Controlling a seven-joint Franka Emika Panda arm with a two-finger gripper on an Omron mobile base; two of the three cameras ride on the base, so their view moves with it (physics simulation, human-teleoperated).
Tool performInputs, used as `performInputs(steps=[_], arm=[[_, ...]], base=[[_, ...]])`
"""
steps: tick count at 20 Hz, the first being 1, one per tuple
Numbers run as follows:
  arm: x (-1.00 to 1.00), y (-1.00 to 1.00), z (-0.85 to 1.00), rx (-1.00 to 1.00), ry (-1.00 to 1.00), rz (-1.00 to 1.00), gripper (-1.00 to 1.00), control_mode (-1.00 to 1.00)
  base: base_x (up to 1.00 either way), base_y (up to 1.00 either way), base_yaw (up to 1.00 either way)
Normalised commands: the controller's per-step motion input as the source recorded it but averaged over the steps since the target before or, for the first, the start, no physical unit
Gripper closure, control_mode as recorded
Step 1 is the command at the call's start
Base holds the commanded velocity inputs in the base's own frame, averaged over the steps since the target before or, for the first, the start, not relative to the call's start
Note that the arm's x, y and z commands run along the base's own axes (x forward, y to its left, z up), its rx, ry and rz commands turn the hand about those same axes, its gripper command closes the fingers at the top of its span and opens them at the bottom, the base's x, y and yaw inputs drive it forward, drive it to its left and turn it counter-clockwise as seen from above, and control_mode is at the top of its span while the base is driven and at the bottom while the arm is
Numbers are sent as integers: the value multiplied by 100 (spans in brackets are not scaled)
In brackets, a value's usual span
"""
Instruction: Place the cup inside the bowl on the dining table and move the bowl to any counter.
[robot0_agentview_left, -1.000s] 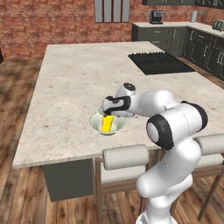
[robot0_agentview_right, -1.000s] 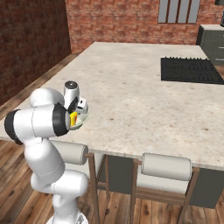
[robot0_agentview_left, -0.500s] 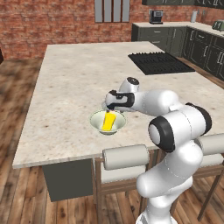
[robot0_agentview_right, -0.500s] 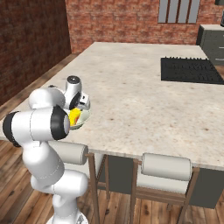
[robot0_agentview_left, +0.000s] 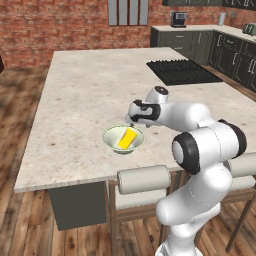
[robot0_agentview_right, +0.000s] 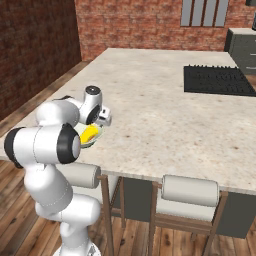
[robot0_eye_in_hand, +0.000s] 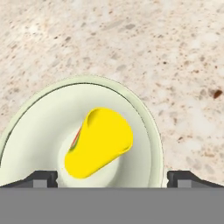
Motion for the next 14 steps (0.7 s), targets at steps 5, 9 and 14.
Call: performInputs(steps=[5, 9, 14], arm=[[0, -21, 0, 0, 5, -4, -100, -100], [2, -7, 0, 2, 7, -5, -100, -100], [0, 0, 0, 10, 0, -4, -100, -100]], base=[[0, 0, 0], [0, 0, 0], [0, 0, 0]])
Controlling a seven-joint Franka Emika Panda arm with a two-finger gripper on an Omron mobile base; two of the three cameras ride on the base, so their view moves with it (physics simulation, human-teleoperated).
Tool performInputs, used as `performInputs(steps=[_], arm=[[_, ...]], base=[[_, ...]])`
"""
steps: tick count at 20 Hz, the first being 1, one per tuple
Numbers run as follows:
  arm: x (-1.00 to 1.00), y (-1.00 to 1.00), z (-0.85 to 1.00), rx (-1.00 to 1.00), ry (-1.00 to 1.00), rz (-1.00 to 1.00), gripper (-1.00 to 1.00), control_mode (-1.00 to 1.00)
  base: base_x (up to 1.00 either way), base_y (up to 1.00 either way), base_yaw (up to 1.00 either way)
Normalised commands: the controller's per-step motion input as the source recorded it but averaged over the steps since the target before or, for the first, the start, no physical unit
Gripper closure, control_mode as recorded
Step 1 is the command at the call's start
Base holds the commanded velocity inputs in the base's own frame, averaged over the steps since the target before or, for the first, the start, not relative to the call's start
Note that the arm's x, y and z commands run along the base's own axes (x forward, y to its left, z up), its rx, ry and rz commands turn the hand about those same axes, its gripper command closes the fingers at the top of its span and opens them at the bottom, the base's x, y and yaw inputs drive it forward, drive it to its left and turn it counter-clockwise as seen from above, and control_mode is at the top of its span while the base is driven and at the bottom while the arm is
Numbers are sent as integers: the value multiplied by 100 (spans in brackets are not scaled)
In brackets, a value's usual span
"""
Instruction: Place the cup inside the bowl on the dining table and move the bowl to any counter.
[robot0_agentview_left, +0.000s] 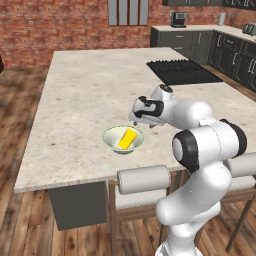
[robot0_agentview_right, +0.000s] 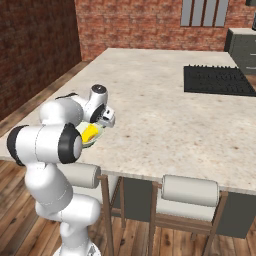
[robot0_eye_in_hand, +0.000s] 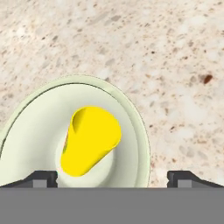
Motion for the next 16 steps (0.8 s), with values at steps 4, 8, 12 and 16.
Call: performInputs(steps=[4, 8, 12, 16], arm=[[0, -2, 0, 12, 0, -2, -100, -100], [0, -8, 0, 12, 0, -3, -100, -100], [0, -12, -4, 9, 0, -3, -100, -100], [0, -9, -2, 9, 0, -3, -100, -100]], base=[[0, 0, 0], [0, 0, 0], [0, 0, 0], [0, 0, 0]])
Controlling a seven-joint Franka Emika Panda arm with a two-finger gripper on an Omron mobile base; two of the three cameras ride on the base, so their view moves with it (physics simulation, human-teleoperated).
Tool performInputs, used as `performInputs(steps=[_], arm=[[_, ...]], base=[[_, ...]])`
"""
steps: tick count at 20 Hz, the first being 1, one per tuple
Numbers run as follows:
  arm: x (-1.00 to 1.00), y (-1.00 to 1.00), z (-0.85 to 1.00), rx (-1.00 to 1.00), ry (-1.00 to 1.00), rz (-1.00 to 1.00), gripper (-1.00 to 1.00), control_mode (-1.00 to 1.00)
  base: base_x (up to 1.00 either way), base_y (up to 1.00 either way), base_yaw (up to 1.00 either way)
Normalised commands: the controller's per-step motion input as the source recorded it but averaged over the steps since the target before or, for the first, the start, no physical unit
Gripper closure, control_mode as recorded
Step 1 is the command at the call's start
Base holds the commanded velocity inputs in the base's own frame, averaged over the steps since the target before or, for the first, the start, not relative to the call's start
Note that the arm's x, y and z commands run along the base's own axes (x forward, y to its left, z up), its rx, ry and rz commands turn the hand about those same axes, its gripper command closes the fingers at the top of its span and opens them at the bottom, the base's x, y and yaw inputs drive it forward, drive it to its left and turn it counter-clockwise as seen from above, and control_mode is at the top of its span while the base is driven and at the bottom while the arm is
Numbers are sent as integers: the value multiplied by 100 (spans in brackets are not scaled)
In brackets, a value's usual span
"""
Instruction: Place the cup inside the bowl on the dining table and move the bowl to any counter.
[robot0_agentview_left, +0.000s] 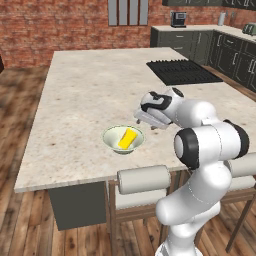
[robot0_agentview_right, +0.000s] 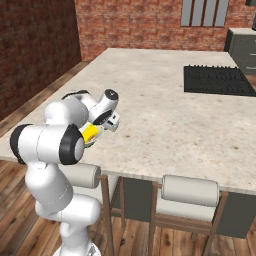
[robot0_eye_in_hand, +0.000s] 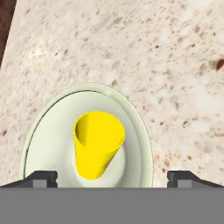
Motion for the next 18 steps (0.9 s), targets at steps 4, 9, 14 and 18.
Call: performInputs(steps=[4, 9, 14, 18], arm=[[0, -7, 0, 9, 0, -2, -100, -100], [0, -1, 0, 8, 10, 0, -100, -100], [0, 0, 0, 2, 16, 0, -100, -100], [1, 0, 0, 0, 9, 0, -100, -100]], base=[[0, 0, 0], [0, 0, 0], [0, 0, 0], [0, 0, 0]])
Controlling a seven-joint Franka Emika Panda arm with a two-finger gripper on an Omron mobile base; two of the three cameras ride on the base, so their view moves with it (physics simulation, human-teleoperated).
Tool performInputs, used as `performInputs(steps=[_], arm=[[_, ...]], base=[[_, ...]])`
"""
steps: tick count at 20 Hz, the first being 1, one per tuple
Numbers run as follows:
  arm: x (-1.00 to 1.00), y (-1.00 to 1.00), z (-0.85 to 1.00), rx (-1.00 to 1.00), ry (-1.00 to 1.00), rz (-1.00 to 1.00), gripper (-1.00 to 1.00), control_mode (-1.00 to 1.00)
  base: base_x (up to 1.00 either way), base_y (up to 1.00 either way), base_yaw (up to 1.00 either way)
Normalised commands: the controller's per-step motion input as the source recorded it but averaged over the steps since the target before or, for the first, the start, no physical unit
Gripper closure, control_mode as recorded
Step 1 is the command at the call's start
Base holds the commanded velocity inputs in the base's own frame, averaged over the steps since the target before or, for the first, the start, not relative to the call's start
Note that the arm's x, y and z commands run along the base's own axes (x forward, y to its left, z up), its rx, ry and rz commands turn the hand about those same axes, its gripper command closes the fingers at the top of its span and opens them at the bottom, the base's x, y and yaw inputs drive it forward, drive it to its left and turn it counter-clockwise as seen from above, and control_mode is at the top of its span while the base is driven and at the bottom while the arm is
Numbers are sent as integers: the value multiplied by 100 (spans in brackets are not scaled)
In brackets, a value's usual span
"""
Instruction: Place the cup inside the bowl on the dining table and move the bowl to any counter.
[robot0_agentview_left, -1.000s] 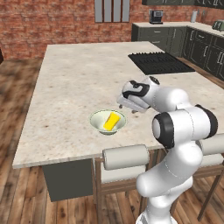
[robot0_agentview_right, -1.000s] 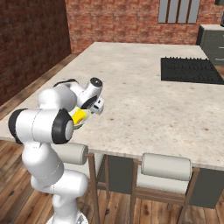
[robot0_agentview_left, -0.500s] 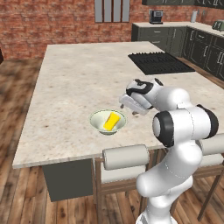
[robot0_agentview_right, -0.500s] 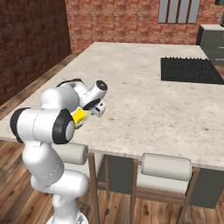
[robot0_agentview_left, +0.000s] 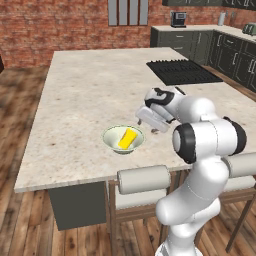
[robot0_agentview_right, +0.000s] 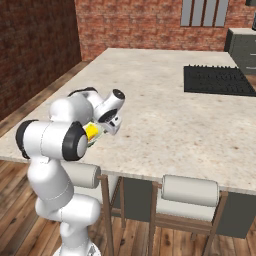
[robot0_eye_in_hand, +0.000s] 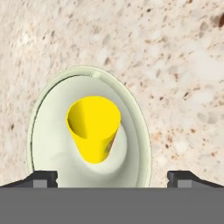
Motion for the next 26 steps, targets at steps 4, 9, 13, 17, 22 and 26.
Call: performInputs(steps=[4, 9, 13, 17, 22, 26], arm=[[2, -2, 0, 0, 0, 0, -100, -100], [1, -9, -11, 0, 0, 0, -100, -100], [1, -8, -27, 2, 0, 3, -100, -100], [6, 0, -22, 2, 0, 8, -100, -100], [5, 0, -3, 0, 1, 12, -100, -100], [7, 0, 0, 0, 2, 13, -100, -100]], base=[[0, 0, 0], [0, 0, 0], [0, 0, 0], [0, 0, 0], [0, 0, 0], [0, 0, 0]])
